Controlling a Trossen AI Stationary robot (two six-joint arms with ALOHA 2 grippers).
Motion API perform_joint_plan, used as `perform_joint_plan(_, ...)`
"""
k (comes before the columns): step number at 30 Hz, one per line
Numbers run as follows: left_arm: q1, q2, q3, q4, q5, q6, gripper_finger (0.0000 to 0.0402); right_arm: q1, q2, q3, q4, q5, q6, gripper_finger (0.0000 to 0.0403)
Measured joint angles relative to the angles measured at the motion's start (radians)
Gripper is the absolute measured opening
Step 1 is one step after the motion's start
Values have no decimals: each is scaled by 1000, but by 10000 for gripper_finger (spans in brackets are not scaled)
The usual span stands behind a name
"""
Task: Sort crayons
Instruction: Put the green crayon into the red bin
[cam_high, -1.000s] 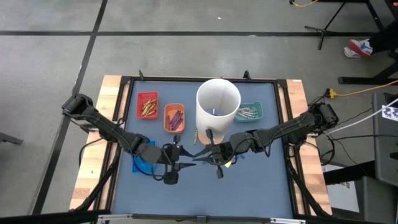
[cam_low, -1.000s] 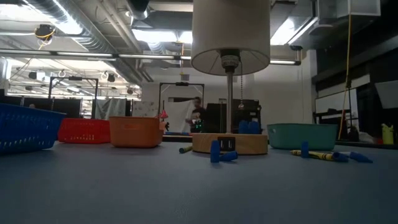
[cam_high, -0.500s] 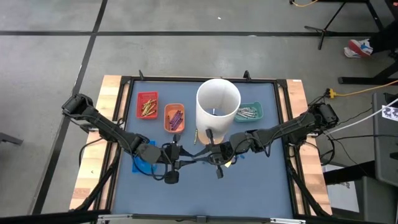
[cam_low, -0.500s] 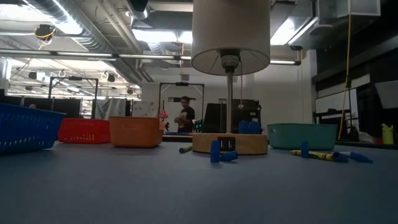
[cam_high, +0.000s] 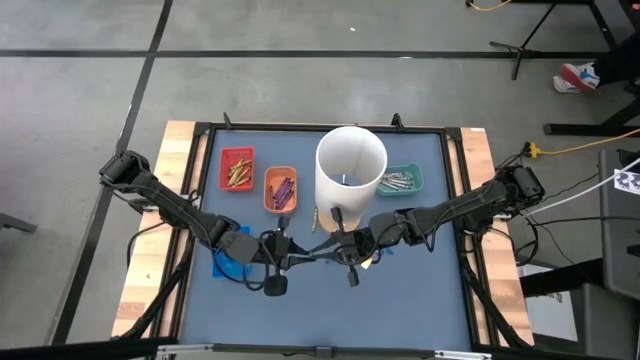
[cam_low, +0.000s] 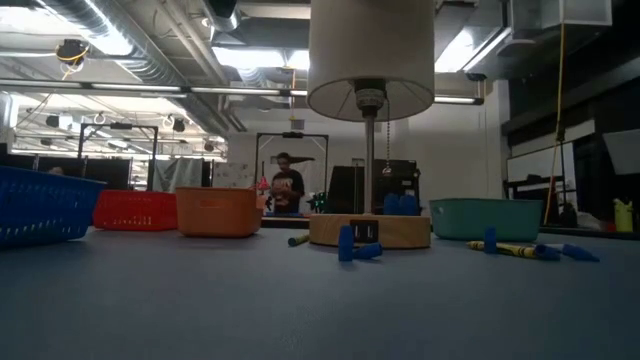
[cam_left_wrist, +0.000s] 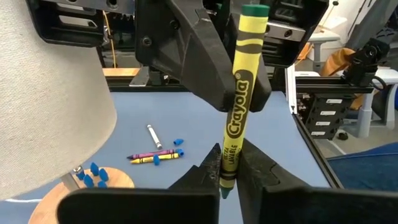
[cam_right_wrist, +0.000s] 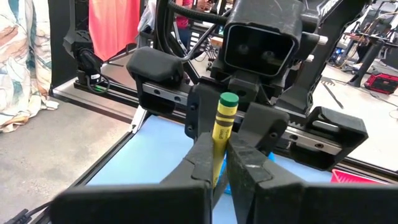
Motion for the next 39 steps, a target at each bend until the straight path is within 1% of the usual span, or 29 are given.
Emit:
perform_joint_plan(4, 0, 0, 0, -1, 0, -3, 15, 0, 0, 0, -3, 0, -2, 26)
perform_joint_plan(6, 0, 0, 0, -1, 0, -5, 14, 0, 0, 0, -4, -1, -4, 35)
perform_joint_plan(8, 0, 0, 0, -1, 0, -8, 13, 0, 0, 0, -4, -10, -7, 51)
perform_joint_plan(14, 1, 0, 0, -8, -3, -10, 12, 0, 0, 0, -11, -9, 0, 120)
perform_joint_plan(17, 1, 0, 0, -32, -3, -11, 12, 0, 0, 0, -56, -8, 68, 142)
perform_joint_plan(22, 1, 0, 0, -101, -3, -18, 12, 1, 0, 1, -203, -20, 201, 151)
perform_joint_plan(28, 1, 0, 0, -150, -3, -43, 12, 1, 0, 1, -487, -29, 252, 150)
perform_joint_plan(33, 17, 0, 0, -167, -11, -97, 12, 1, 0, 0, -740, -109, 344, 150)
perform_joint_plan(35, 35, 0, 0, -169, -25, -131, 12, 13, 0, -11, -806, -140, 362, 150)
perform_joint_plan(39, 77, 0, 0, -200, -26, -196, 12, 49, 0, -52, -861, -138, 364, 150)
